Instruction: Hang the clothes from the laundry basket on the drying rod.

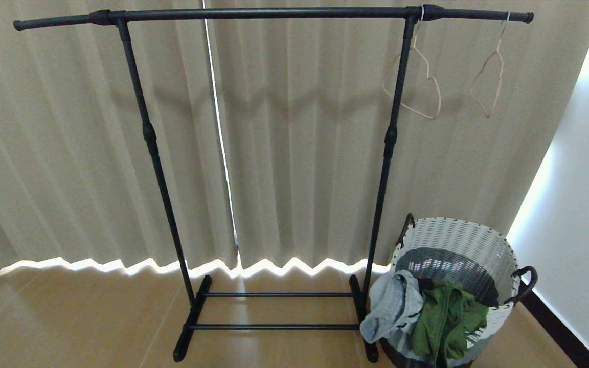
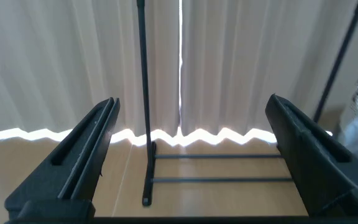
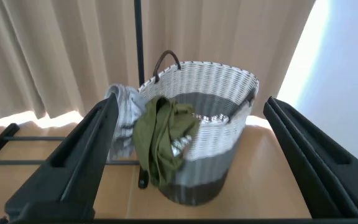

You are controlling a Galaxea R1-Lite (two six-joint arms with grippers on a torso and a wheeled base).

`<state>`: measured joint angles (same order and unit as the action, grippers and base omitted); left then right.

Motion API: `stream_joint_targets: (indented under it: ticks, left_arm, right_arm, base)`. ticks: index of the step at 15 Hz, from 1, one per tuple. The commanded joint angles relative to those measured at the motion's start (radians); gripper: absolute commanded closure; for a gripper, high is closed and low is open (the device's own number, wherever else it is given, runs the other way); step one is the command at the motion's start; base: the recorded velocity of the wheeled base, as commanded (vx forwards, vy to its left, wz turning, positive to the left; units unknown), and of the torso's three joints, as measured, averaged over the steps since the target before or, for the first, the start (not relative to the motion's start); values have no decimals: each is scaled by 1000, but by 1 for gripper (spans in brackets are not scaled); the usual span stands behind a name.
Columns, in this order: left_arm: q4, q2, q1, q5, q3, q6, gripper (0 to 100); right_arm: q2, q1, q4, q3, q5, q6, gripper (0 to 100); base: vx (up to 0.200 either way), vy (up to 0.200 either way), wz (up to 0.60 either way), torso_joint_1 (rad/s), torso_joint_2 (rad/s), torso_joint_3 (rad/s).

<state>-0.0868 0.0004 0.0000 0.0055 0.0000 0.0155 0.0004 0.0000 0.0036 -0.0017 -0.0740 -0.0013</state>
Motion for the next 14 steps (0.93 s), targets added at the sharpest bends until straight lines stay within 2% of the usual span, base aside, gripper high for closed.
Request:
stream_joint_targets:
  ticks: [1,6,14]
  left_arm:
    - [-1,0,0,1,0,0,0]
    - [-2,0,0,2,0,-2,0]
    - [-2,0,0,1,0,-2,0]
  right_arm:
    - [0,0,-1,0,-3,1,0]
    - [0,0,-1,2,-3,-2,0]
    - [0,0,3,0,0,-6,0]
  base:
    - [200,0,0,2,-2,-7]
    - [200,0,0,3,3,0]
    - [0,0,0,0,0,0]
